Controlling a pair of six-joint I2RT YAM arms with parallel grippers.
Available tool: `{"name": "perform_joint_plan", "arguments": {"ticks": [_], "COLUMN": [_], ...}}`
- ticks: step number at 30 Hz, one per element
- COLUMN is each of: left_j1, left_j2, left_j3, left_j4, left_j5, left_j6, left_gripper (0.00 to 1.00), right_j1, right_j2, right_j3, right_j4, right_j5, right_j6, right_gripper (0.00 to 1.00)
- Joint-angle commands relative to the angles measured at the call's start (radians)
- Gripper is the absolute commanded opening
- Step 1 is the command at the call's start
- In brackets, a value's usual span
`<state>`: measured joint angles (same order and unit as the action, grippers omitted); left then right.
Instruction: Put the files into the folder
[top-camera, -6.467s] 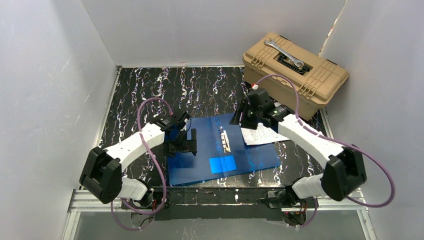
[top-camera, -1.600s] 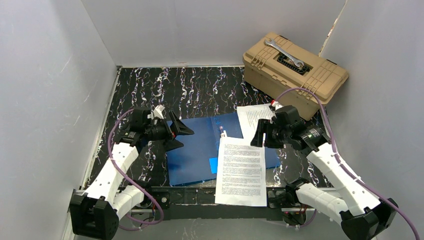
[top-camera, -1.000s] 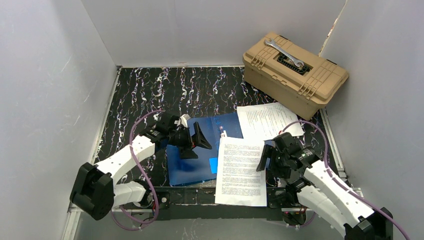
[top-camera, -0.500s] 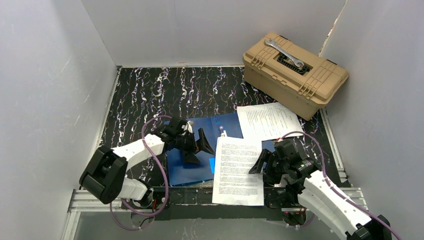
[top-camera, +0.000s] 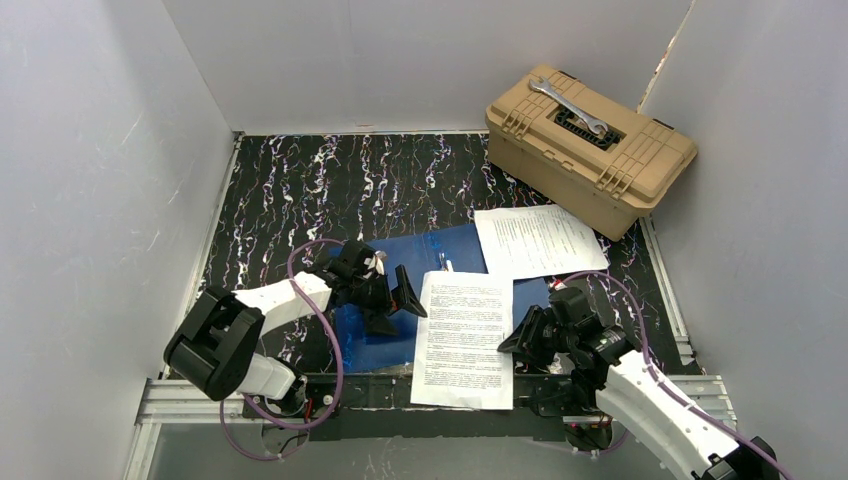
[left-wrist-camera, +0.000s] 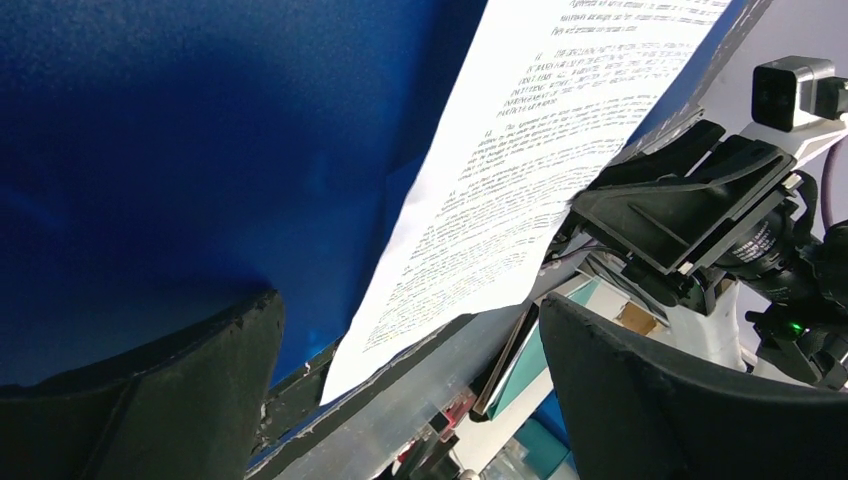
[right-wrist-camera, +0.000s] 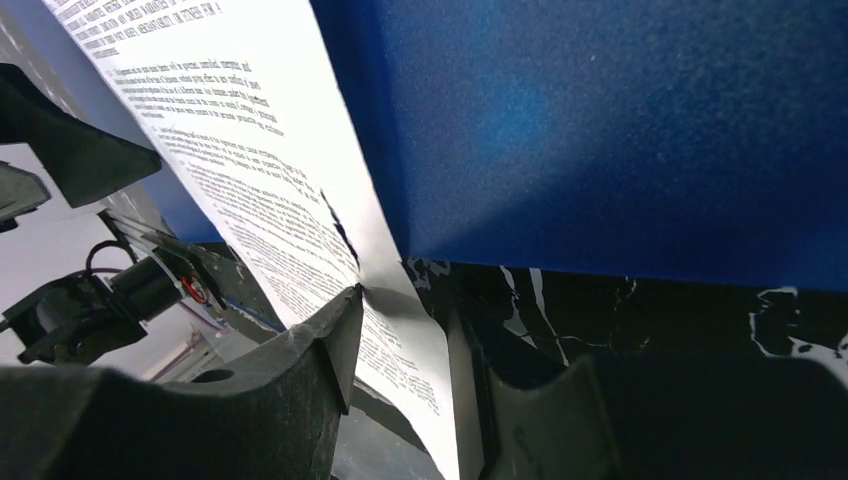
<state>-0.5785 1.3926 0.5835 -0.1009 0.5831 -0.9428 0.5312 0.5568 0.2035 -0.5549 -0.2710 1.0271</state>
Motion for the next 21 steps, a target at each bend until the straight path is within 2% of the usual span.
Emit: {"name": "perform_joint_plan", "arguments": {"ticks": [1, 13, 17, 21], "left_j1": [-0.004, -0.005, -0.005, -0.005], "left_j2": [0.014, 0.044, 0.050, 0.050], "left_j3": [-0.019, -0.026, -0.027, -0.026], "left_j4": [0.004, 0.006, 0.006, 0.006], "left_j5": [0.002, -0.005, -0.005, -0.006], "left_j6": [0.010, 0.009, 0.008, 0.009], "left_gripper": [0.98, 0.98, 0.98, 0.98], "right_j1": [-0.002, -0.001, -0.001, -0.001], "right_j2": [-0.016, -0.094, -0.123, -0.150], "right_j3": [-0.057, -0.147, -0.159, -0.168], "right_j4": [0.029, 0.228, 0.248, 0.253], "right_j5": [0.017, -0.046, -0.061, -0.071], "right_j6": [0.028, 0.125, 0.135, 0.148], "right_gripper": [0.46, 0.49, 0.42, 0.26]}}
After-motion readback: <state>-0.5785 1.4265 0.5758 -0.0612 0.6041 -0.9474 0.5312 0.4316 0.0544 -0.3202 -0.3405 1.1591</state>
